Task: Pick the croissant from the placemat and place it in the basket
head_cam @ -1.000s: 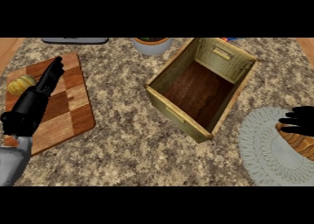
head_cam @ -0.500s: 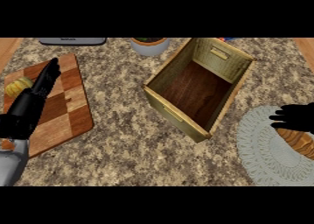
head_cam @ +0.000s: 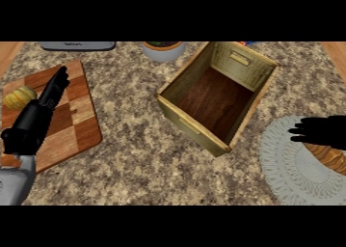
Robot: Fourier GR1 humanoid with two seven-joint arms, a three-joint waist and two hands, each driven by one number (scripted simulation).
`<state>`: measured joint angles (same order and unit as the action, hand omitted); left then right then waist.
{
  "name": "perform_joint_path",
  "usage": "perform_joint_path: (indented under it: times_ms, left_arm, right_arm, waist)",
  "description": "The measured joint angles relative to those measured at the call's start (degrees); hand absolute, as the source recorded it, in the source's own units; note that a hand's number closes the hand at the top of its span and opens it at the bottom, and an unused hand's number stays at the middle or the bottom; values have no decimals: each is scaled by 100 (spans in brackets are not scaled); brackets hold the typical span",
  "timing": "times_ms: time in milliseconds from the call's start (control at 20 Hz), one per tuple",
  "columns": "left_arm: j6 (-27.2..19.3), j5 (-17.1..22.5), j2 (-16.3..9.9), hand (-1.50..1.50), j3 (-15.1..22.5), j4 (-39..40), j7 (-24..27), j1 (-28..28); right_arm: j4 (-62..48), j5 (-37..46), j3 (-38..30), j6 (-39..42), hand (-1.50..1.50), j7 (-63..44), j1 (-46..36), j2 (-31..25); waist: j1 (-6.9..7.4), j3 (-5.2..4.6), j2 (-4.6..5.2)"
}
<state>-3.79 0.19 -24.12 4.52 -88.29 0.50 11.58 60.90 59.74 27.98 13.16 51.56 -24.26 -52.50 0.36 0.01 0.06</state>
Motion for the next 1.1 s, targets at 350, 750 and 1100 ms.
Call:
perform_joint_path:
  times_ms: [350, 750, 1100]
  left_arm:
    - [147, -135, 174, 0, -149, 45, 34, 0]
    - [340, -290, 266, 0, -347, -19, 53, -41]
    - [467, -395, 423, 0, -465, -61, -119, 41]
  right_arm:
    - [-393, 250, -282, -148, -150, 204, 78, 262]
    - [-854, 702, -497, -276, -150, 329, 12, 493]
    - [-1403, 1118, -720, -403, -150, 402, -169, 840]
  waist:
    - [-10, -1, -1]
    - [-4, -2, -1]
    - [-3, 0, 0]
